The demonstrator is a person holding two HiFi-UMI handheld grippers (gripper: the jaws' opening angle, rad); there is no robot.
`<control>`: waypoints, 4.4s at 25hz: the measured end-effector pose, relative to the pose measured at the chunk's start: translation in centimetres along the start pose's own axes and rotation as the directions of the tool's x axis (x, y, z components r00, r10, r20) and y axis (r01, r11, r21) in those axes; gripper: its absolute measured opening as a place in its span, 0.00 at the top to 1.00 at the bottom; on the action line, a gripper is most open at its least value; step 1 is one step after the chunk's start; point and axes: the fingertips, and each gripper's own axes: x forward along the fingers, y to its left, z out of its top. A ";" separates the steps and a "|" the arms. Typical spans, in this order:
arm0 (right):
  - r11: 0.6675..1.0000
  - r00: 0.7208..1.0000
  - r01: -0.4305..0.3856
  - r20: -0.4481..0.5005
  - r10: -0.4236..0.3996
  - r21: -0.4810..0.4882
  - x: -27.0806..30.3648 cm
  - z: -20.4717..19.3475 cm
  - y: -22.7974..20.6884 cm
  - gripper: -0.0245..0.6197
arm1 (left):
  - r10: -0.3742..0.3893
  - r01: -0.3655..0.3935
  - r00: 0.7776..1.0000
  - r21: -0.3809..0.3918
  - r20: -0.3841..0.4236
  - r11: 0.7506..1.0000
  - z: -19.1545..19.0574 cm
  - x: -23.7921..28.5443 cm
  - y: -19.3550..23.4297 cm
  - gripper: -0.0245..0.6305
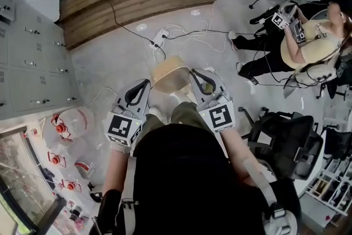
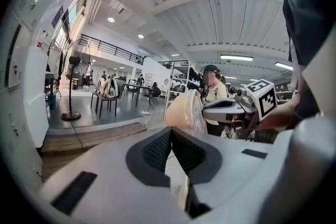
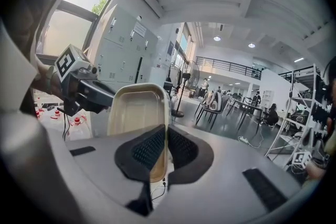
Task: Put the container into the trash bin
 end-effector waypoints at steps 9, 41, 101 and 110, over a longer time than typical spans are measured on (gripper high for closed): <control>0.997 0.998 0.066 -0.013 -0.066 0.046 -2.4 -2.4 -4.8 0.91 | -0.069 0.069 0.997 0.003 -0.034 0.998 0.8 5.3 -2.8 0.95; 0.719 0.791 0.603 -0.379 -0.481 0.346 -18.2 -23.7 -19.1 0.91 | -0.484 0.533 0.822 0.109 -0.301 0.839 -0.2 26.1 -15.9 0.95; 0.441 0.613 0.691 -0.787 0.063 0.573 -5.0 -62.0 -10.1 0.91 | -0.457 0.526 0.580 -0.119 -0.675 0.842 -18.8 31.4 -9.4 0.95; 0.476 0.570 0.680 -0.810 0.136 0.558 -3.0 -66.6 -9.0 0.91 | -0.395 0.435 0.597 -0.132 -0.698 0.891 -21.1 30.2 -7.9 0.95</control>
